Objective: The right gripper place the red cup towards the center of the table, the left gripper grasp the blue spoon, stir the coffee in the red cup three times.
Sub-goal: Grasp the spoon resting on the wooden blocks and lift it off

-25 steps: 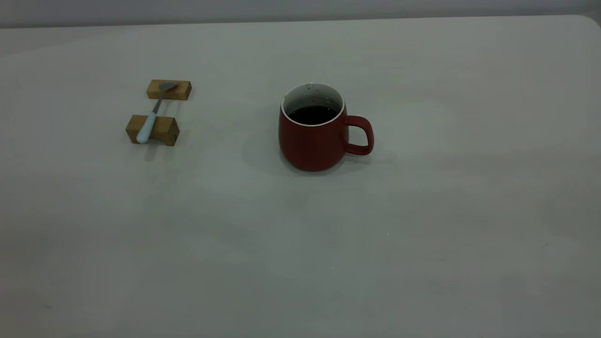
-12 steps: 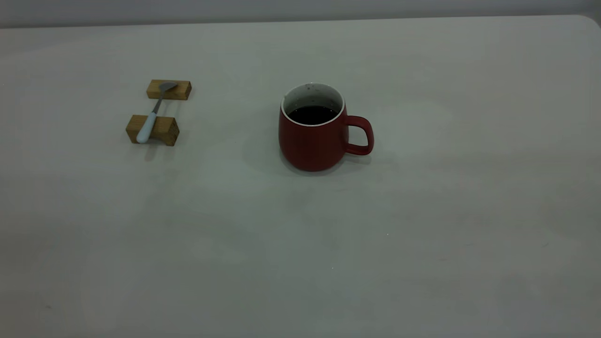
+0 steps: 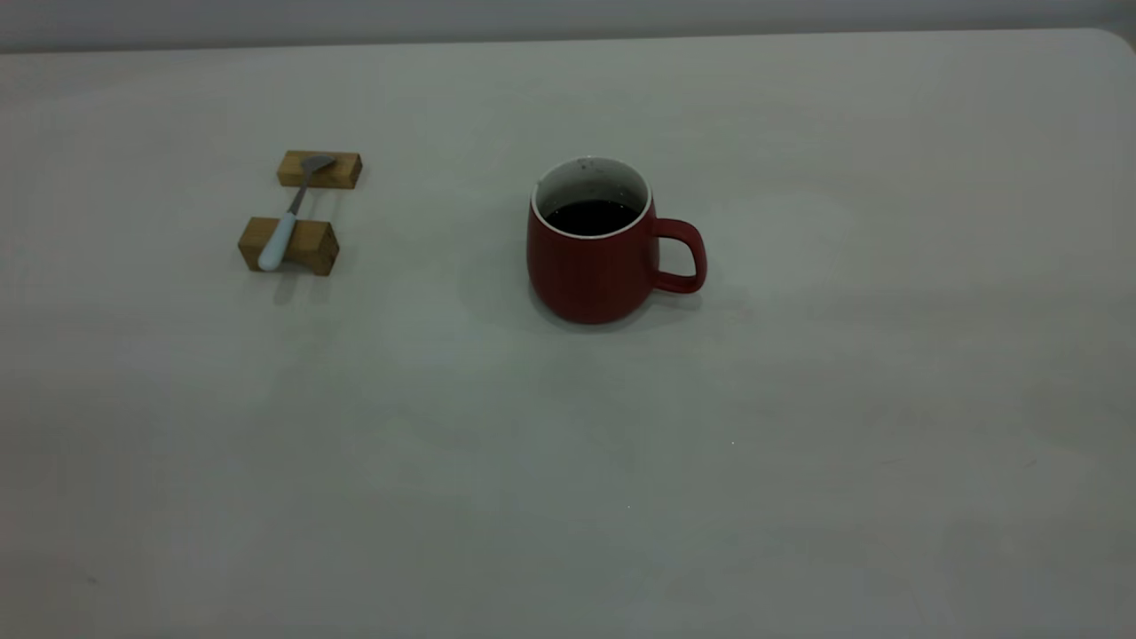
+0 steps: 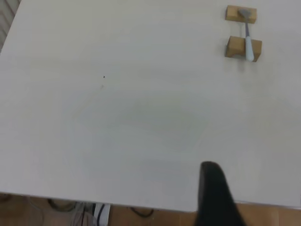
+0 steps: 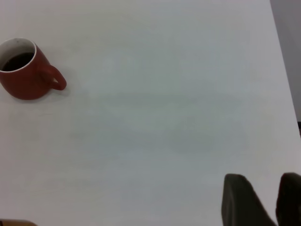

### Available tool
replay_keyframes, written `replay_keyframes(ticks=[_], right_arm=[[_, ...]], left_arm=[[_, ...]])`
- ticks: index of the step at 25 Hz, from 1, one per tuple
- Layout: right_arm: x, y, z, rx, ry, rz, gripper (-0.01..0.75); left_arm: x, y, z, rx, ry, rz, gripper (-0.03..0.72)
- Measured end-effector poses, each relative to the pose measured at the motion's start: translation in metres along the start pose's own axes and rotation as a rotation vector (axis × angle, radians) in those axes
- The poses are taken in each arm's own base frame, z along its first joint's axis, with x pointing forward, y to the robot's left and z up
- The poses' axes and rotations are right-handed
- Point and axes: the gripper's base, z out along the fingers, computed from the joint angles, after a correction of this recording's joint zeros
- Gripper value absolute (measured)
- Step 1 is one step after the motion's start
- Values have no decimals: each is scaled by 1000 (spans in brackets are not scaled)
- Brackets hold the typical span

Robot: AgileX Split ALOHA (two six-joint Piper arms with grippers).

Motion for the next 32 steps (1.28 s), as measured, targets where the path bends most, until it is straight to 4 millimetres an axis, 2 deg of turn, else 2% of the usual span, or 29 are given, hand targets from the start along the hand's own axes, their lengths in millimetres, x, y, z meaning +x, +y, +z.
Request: replay_keyframes(ticks=[3, 6, 10, 13, 18, 22, 32], right_arm=[[0, 0, 0, 0, 0, 0, 217], [0, 0, 0, 0, 0, 0, 217], [0, 0, 0, 0, 0, 0, 217], [0, 0, 0, 0, 0, 0, 217], [0, 0, 0, 0, 0, 0, 217], [0, 0, 0, 0, 0, 0, 217], [0, 0, 0, 0, 0, 0, 217]], left_arm=[[-34, -4, 15, -27, 77, -3, 609], [-73, -11, 41, -30, 129, 11, 661], [-116, -24, 93, -21, 202, 35, 668], [-134, -33, 141, -9, 277, 46, 668], [-138, -49, 223, 23, 394, 57, 668], [-129, -64, 273, 50, 446, 87, 668], [-112, -106, 361, 95, 533, 152, 668]])
